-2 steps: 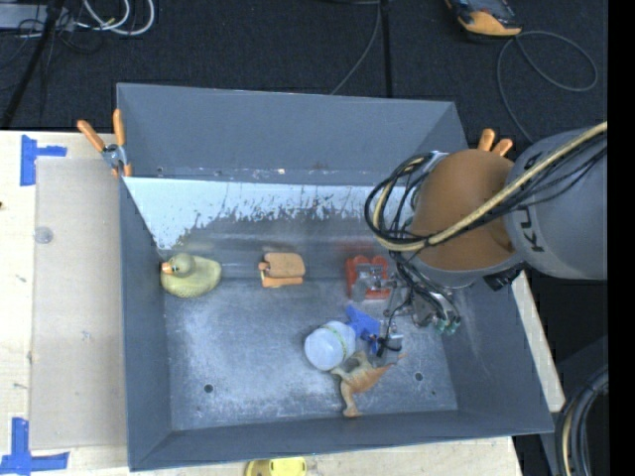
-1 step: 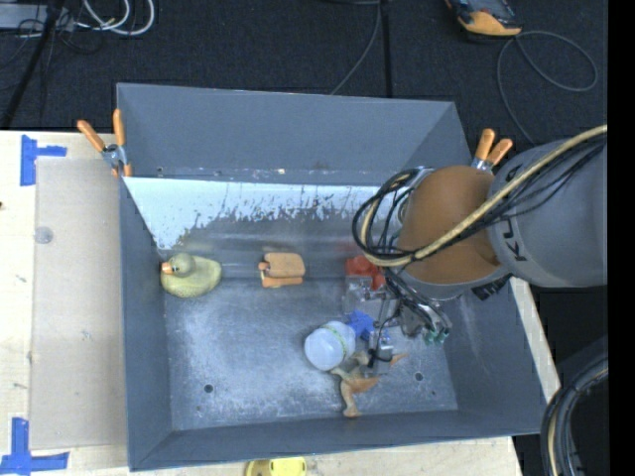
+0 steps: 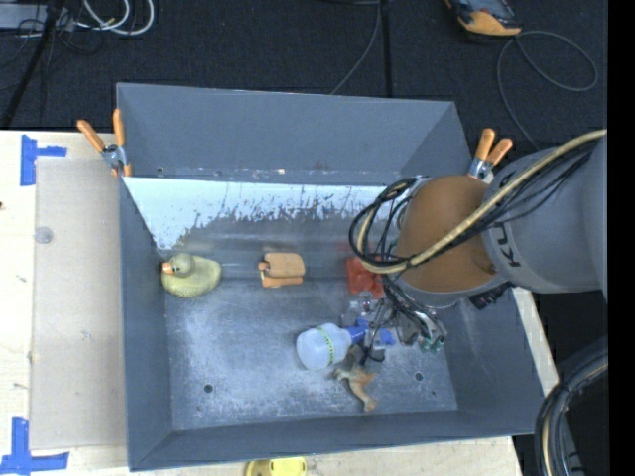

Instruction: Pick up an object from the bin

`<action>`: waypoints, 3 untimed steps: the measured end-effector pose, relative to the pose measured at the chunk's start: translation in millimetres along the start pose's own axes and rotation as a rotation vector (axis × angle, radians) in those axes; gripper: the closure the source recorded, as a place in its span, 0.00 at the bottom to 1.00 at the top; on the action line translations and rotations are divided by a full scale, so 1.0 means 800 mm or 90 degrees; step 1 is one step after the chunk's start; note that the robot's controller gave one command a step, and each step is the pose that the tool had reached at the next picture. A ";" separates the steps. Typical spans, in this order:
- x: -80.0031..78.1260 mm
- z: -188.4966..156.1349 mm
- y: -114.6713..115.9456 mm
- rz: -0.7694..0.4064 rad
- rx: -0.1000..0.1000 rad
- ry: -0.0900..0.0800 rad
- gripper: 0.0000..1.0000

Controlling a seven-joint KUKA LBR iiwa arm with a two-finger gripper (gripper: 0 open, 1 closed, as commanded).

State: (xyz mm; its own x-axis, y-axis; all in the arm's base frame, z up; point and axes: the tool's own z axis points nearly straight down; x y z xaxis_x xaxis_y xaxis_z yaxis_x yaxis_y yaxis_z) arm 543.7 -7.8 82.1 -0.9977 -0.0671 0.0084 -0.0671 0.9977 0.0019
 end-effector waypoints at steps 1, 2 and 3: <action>0.000 0.000 0.000 0.000 0.000 0.000 1.00; 0.015 -0.118 0.004 -0.037 0.000 0.000 1.00; 0.015 -0.118 0.004 -0.037 0.000 0.000 1.00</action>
Offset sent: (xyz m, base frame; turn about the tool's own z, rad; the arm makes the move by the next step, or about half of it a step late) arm -0.0112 0.0017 0.0952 -0.0597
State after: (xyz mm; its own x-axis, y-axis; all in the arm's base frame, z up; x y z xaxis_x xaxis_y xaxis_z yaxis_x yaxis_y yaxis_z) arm 532.7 -5.4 176.6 -0.9921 -0.1254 0.0086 -0.1254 0.9921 0.0029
